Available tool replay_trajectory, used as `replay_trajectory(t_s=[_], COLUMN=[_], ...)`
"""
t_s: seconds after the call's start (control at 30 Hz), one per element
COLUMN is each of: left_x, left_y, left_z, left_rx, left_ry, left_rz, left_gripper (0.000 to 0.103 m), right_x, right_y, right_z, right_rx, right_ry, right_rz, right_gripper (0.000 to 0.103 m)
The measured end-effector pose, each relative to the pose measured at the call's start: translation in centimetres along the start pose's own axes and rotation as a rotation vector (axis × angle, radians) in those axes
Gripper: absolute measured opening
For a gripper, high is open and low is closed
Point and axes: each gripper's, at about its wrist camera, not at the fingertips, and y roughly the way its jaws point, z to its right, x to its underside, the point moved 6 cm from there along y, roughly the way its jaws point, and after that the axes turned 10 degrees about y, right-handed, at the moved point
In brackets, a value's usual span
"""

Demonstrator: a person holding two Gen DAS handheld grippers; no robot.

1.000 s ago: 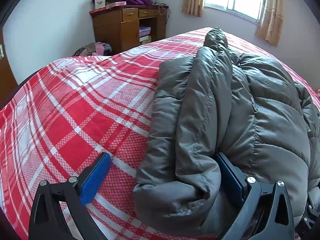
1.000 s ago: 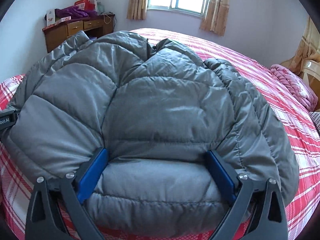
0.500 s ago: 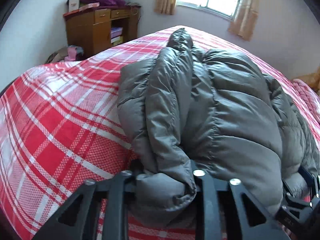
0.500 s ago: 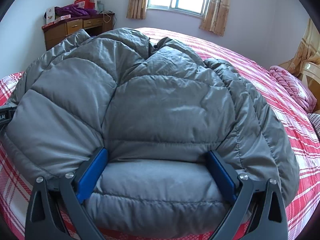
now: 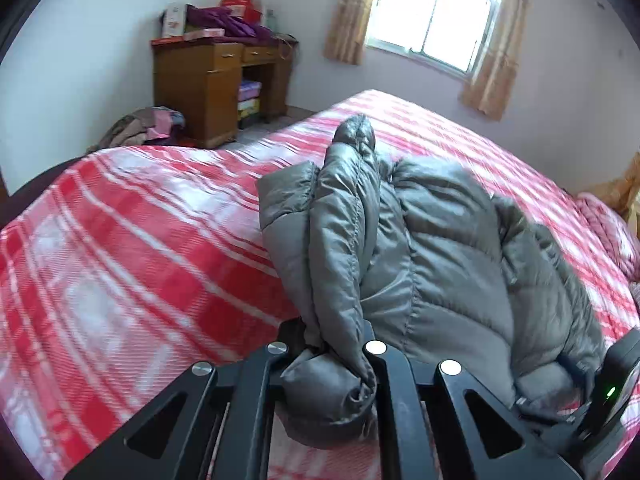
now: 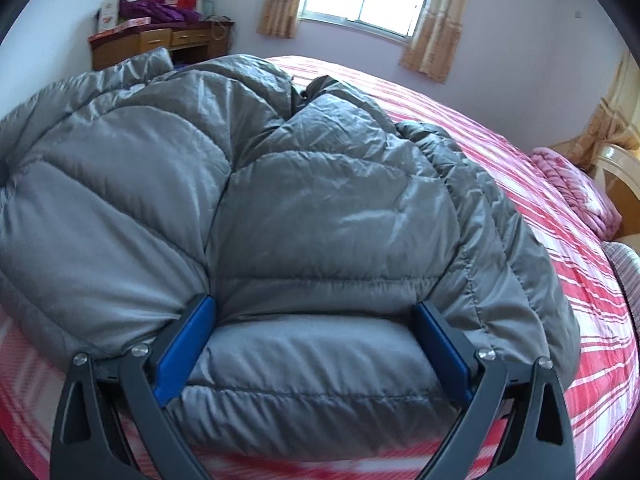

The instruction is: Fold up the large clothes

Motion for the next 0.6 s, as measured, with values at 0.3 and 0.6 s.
replay_trajectory(t_s=[0.3, 0.6], left_x=[-6.8, -7.5], left_y=[-7.6, -8.2], left_z=[4.4, 24.4], left_rx=[-0.01, 0.118], left_ry=[0.198, 0.578], left_rz=[0.19, 0.328], left_gripper=[0.008, 0.008], right_x=[-1.4, 0.0], right_y=[-6.3, -5.9], right_z=[1.4, 23.1], right_rx=[-0.231, 0.015], right_ry=[0.031, 0.368], right_rz=[0.073, 0.073], right_gripper=[0.1, 0.103])
